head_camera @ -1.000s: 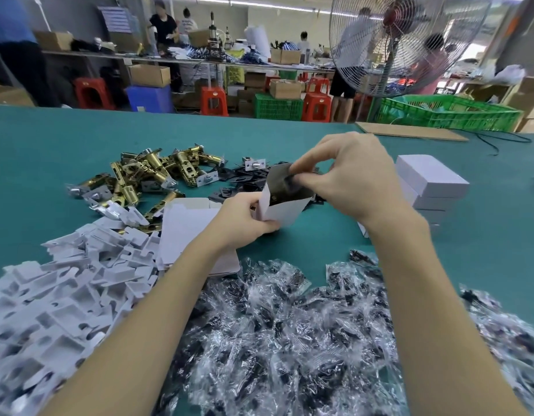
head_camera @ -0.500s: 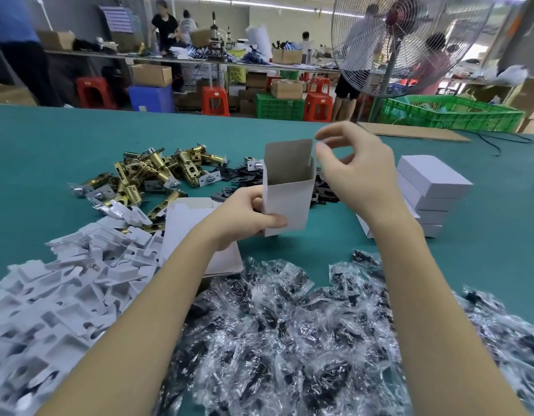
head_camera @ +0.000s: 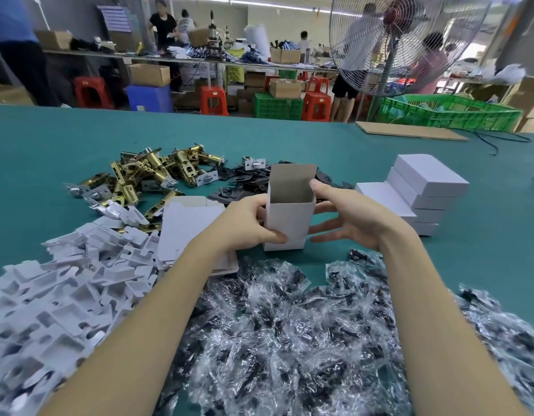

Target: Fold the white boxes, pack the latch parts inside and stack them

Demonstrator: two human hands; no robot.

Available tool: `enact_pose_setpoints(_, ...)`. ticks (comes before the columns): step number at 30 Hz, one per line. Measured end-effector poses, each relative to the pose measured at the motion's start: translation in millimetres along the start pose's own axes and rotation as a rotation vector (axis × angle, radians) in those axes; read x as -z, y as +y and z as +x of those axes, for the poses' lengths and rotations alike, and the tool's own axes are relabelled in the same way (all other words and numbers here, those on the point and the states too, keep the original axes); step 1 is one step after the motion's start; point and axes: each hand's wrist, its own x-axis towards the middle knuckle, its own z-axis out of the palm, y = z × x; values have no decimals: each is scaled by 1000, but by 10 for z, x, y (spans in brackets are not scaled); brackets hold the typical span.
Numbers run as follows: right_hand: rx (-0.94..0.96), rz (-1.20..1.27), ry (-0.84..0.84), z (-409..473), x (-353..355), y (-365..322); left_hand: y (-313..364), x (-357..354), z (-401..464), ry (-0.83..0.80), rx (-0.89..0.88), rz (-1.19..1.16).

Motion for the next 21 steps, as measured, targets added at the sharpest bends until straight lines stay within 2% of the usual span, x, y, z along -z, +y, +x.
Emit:
enact_pose_setpoints(2,0,-2,3,20,-21,18,34,56,-8,-21,-1,-43)
enact_pose_setpoints(10,77,-22,69,122,-163,94,221,338,-67,-35,70,-586)
enact_pose_setpoints(14,78,51,57,123,-182,104,211,273,-52,52,46,-614)
enact_pose_setpoints(21,136,191,-27,107,-191,142,246,76,-21,248,-117,-403)
